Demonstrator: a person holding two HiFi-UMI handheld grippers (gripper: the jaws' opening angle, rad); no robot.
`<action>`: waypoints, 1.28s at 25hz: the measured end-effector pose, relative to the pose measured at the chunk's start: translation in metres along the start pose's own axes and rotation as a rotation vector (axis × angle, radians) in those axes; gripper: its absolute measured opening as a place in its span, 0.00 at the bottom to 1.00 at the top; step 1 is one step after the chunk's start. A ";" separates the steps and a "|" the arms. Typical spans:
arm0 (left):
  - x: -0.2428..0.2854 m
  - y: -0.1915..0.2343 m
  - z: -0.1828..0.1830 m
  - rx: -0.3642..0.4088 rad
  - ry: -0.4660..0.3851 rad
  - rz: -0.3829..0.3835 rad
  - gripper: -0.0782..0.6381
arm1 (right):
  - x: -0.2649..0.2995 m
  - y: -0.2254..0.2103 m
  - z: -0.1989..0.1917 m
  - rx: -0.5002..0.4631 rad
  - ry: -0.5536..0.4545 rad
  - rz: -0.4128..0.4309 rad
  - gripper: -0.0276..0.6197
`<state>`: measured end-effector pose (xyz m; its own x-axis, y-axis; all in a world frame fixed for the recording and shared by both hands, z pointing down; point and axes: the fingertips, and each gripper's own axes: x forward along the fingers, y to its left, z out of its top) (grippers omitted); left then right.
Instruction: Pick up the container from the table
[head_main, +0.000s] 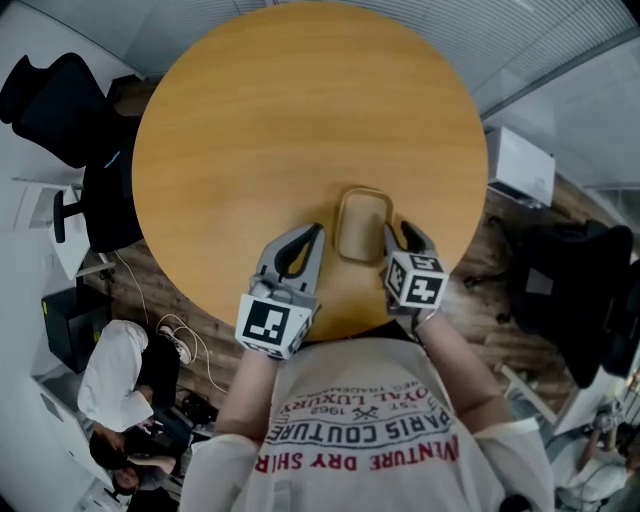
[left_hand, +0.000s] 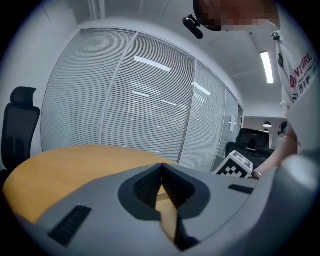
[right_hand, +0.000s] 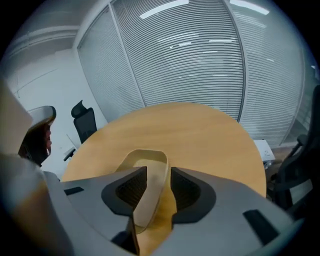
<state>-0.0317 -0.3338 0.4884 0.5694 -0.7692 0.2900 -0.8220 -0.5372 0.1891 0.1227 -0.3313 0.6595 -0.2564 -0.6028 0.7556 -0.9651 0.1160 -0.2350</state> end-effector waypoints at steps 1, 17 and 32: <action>0.001 -0.002 -0.003 -0.008 0.006 -0.008 0.11 | 0.005 -0.001 -0.005 0.004 0.019 -0.006 0.24; 0.017 -0.002 -0.028 -0.026 0.081 -0.004 0.11 | 0.044 -0.005 -0.036 -0.029 0.253 -0.062 0.18; 0.010 0.012 -0.017 -0.040 0.068 0.056 0.11 | 0.031 0.010 0.002 0.024 0.203 0.031 0.05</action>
<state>-0.0362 -0.3420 0.5099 0.5213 -0.7719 0.3640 -0.8533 -0.4782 0.2078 0.1051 -0.3507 0.6795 -0.2938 -0.4274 0.8550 -0.9556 0.1113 -0.2728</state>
